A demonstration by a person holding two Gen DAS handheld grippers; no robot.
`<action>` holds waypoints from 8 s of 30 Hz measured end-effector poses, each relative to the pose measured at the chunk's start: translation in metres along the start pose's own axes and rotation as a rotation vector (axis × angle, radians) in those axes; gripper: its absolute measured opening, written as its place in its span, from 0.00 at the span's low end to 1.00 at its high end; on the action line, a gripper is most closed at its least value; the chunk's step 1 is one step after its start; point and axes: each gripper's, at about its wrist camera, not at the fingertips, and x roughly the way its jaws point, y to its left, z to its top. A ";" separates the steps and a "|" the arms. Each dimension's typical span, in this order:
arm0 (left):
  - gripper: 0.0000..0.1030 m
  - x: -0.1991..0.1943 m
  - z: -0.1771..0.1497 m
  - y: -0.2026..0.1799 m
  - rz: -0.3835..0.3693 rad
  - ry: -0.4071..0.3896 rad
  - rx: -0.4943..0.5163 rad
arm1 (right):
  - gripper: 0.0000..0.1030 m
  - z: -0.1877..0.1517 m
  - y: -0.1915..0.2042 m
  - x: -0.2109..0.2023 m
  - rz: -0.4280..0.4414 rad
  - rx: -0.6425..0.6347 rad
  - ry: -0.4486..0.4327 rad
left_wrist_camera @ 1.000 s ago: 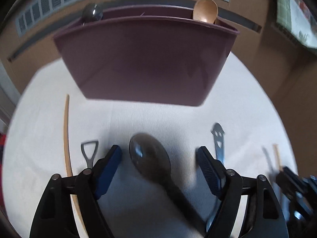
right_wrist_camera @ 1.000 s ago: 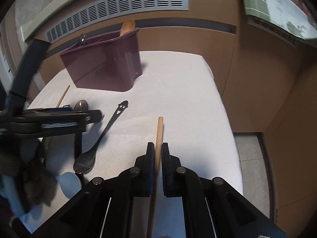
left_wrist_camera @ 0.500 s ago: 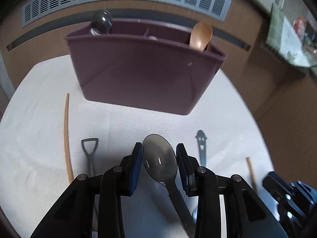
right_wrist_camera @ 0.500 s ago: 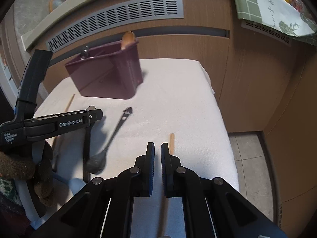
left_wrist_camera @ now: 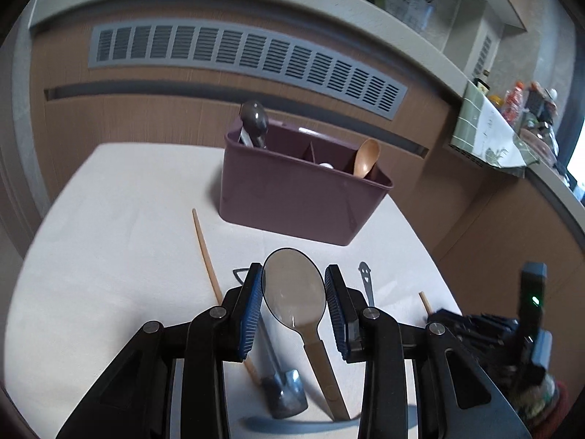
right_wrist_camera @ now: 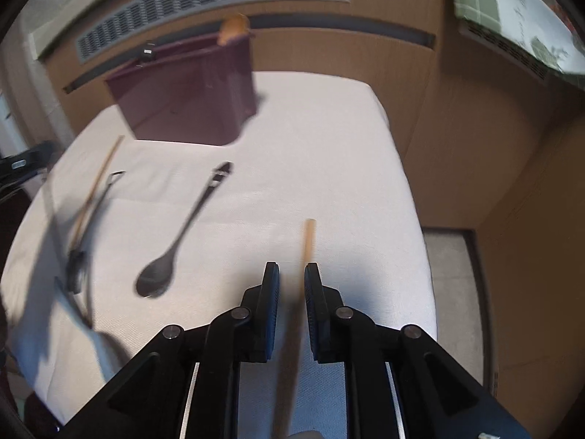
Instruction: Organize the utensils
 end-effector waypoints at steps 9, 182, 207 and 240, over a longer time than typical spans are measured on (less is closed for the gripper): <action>0.34 -0.015 -0.001 -0.005 -0.012 -0.001 0.032 | 0.05 0.002 -0.001 0.006 -0.015 -0.008 0.032; 0.29 0.043 -0.072 -0.032 0.007 0.289 0.167 | 0.16 -0.013 -0.018 -0.006 -0.011 0.051 -0.006; 0.28 0.041 -0.076 -0.041 0.070 0.236 0.129 | 0.10 0.016 0.007 -0.030 0.085 0.119 -0.119; 0.37 0.034 -0.088 -0.041 0.109 0.215 0.157 | 0.10 -0.004 0.006 -0.047 0.081 0.115 -0.133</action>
